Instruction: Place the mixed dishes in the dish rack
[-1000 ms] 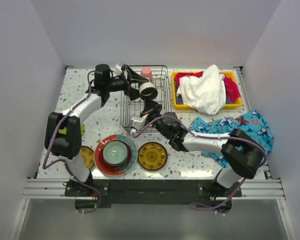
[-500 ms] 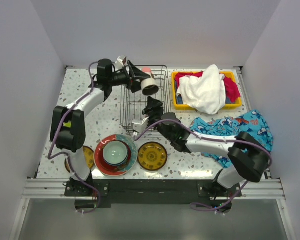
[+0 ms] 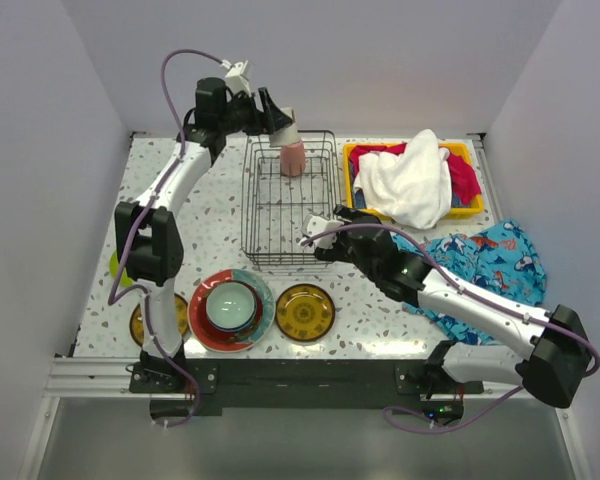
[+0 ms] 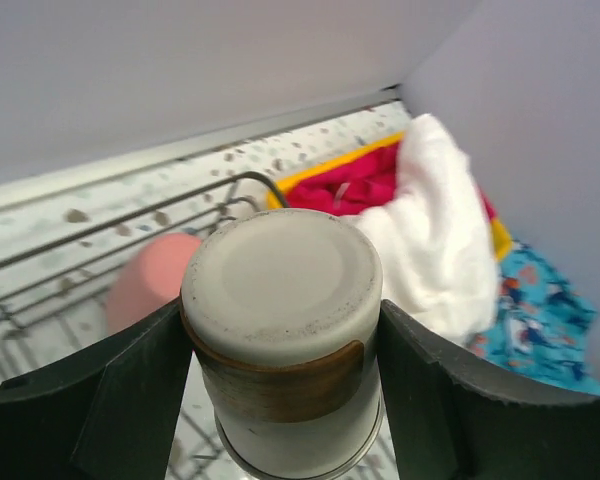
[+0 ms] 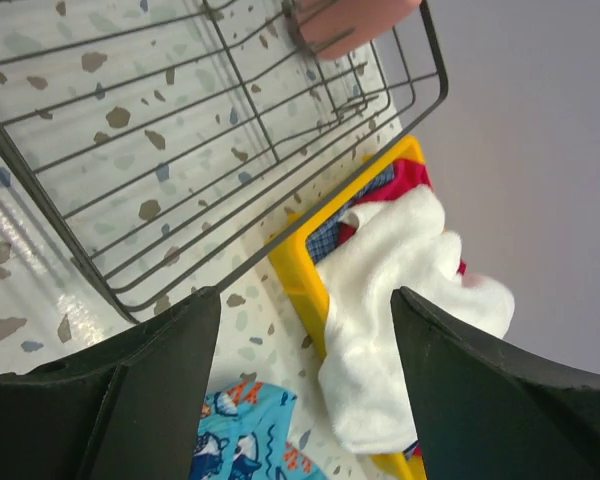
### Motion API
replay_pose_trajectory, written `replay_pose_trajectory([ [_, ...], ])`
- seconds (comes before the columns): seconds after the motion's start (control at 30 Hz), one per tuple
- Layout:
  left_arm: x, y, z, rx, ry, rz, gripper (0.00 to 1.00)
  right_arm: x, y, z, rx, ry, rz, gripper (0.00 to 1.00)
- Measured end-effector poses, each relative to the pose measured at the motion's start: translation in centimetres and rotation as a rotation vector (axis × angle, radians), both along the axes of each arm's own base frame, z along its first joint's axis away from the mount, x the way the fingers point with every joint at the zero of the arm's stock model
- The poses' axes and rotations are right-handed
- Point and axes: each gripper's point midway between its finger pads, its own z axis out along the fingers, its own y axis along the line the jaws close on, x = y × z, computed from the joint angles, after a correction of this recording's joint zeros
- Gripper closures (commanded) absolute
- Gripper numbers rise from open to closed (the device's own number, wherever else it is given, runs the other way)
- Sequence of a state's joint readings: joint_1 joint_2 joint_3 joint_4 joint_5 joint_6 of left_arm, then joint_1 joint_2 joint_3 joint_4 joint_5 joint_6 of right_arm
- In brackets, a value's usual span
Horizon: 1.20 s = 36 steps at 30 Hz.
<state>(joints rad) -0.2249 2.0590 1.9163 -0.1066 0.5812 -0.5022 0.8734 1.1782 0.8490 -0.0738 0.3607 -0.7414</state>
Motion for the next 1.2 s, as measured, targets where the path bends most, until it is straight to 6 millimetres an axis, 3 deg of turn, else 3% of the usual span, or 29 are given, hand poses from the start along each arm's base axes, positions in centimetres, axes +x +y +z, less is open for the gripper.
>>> replay_pose_trajectory([
  [0.27, 1.9, 2.9, -7.4, 0.346, -0.128, 0.131, 1.00, 1.0, -3.4, -1.5, 0.006, 0.072, -0.134, 0.27],
  [0.4, 2.0, 3.1, -9.5, 0.436, -0.153, 0.169, 1.00, 1.2, -4.7, -2.1, 0.007, 0.096, -0.184, 0.27],
  [0.93, 5.3, 5.0, -6.7, 0.516, -0.356, 0.335, 1.00, 0.9, -5.8, -3.0, -0.008, 0.139, -0.224, 0.27],
  [1.0, 5.8, 5.0, -7.3, 0.521, -0.366, 0.344, 1.00, 0.9, -6.0, -3.1, -0.011, 0.141, -0.228, 0.27],
  [1.2, 7.0, 5.0, -12.1, 0.555, -0.320, 0.357, 1.00, 0.7, -6.5, -3.6, -0.036, 0.164, -0.236, 0.27],
])
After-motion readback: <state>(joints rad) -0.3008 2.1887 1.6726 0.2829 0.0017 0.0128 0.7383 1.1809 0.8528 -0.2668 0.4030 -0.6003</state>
